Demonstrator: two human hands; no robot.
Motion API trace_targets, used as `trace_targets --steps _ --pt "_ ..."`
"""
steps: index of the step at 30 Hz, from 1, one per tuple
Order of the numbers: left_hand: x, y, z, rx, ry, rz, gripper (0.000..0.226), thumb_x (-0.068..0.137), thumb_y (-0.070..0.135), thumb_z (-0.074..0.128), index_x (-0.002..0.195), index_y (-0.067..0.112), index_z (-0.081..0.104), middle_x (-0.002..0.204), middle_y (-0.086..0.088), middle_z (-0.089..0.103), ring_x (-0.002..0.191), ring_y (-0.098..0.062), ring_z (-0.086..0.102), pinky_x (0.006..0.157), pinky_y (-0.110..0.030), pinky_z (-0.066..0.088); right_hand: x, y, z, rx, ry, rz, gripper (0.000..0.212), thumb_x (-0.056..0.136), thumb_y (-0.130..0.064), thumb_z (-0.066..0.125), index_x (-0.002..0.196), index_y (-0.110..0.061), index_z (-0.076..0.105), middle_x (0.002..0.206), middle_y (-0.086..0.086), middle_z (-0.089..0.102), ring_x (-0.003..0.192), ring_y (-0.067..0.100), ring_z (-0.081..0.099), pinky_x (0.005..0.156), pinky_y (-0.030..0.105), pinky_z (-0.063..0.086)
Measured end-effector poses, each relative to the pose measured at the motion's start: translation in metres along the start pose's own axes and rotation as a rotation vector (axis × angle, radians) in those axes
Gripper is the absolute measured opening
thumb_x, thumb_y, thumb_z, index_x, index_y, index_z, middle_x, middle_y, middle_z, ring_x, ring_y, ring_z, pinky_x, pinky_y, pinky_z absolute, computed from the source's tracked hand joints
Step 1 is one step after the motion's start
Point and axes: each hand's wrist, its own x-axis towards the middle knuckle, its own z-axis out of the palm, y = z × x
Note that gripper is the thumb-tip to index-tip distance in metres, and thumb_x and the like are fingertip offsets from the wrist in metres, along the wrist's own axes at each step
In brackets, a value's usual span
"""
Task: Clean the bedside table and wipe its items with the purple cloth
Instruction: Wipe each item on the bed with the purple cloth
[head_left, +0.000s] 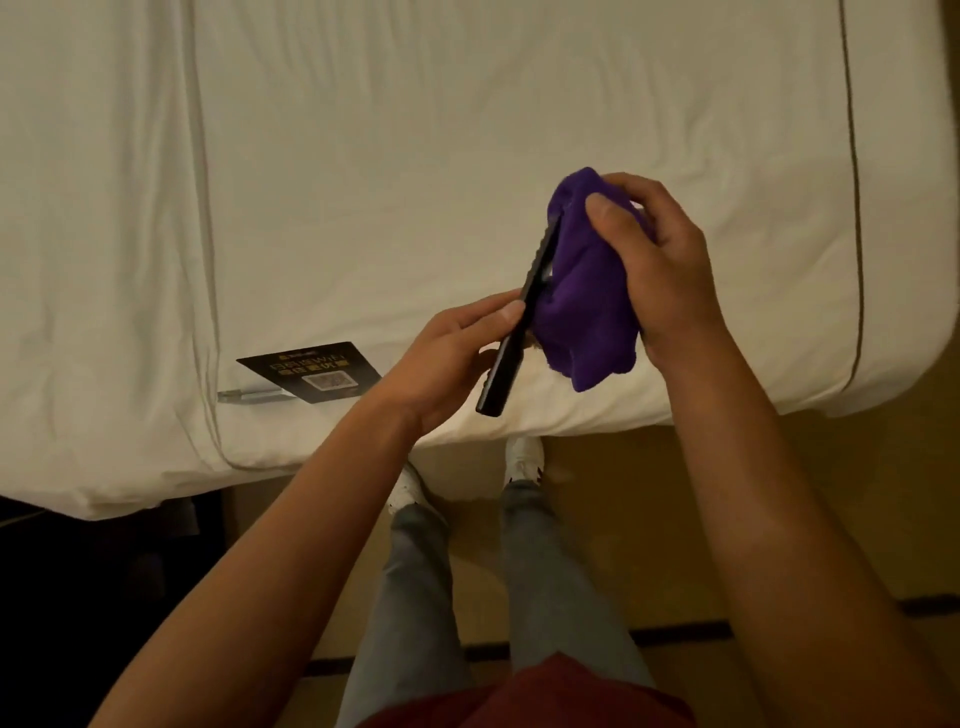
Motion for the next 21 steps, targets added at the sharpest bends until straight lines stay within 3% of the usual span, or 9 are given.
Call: trace_targets --steps 5,9,12,14,17,21 --pt "-0.007 0.015 0.013 -0.002 0.065 0.14 0.032 0.107 0.033 0.046 0.117 0.018 0.072 0.111 -0.006 0.071 0.1 -0.016 0.066 0.088 -0.031 0.053 -0.022 -0.009 0.037 -0.211 0.051 -0.189 0.032 0.096 -0.039 0.068 0.125 -0.027 0.061 0.12 -0.007 0.066 0.106 0.009 0.066 0.088 0.033 0.061" --pt "-0.015 0.009 0.025 -0.127 0.238 0.177 0.036 0.106 0.039 0.045 0.109 0.02 0.075 0.109 -0.01 0.075 0.098 -0.019 0.07 0.086 -0.03 0.056 -0.035 -0.013 0.055 -0.42 0.116 -0.344 0.038 0.096 -0.039 0.067 0.128 -0.02 0.064 0.12 0.001 0.062 0.102 0.006 0.063 0.082 0.013 0.053" --pt "-0.019 0.005 0.034 -0.275 0.32 0.154 0.036 0.106 0.04 0.045 0.104 0.022 0.076 0.106 -0.01 0.075 0.099 -0.023 0.07 0.092 -0.038 0.056 -0.043 -0.015 0.071 -0.597 0.129 -0.397 0.039 0.096 -0.043 0.065 0.13 -0.024 0.065 0.12 0.003 0.058 0.101 0.011 0.063 0.08 0.017 0.054" --pt "-0.023 0.005 0.035 -0.399 0.29 0.093 0.037 0.105 0.042 0.045 0.11 0.02 0.073 0.109 -0.009 0.074 0.103 -0.026 0.067 0.101 -0.046 0.05 -0.048 -0.017 0.079 -0.708 0.168 -0.41 0.041 0.095 -0.047 0.063 0.131 -0.026 0.064 0.12 0.003 0.057 0.101 0.015 0.063 0.079 0.027 0.058" --pt "-0.029 0.013 0.028 -0.558 0.152 0.001 0.042 0.103 0.044 0.048 0.129 0.015 0.064 0.116 -0.008 0.072 0.104 -0.023 0.069 0.098 -0.04 0.054 -0.055 -0.017 0.083 -0.778 0.264 -0.467 0.044 0.094 -0.048 0.063 0.132 -0.027 0.064 0.123 0.005 0.056 0.105 0.018 0.061 0.077 0.031 0.059" --pt "-0.032 0.023 0.029 -0.489 0.145 0.023 0.045 0.105 0.041 0.046 0.139 0.014 0.057 0.128 -0.016 0.066 0.116 -0.028 0.063 0.106 -0.045 0.048 -0.061 -0.016 0.082 -0.661 0.399 -0.523 0.042 0.094 -0.038 0.07 0.132 -0.019 0.065 0.13 0.011 0.054 0.114 0.023 0.058 0.083 0.032 0.059"
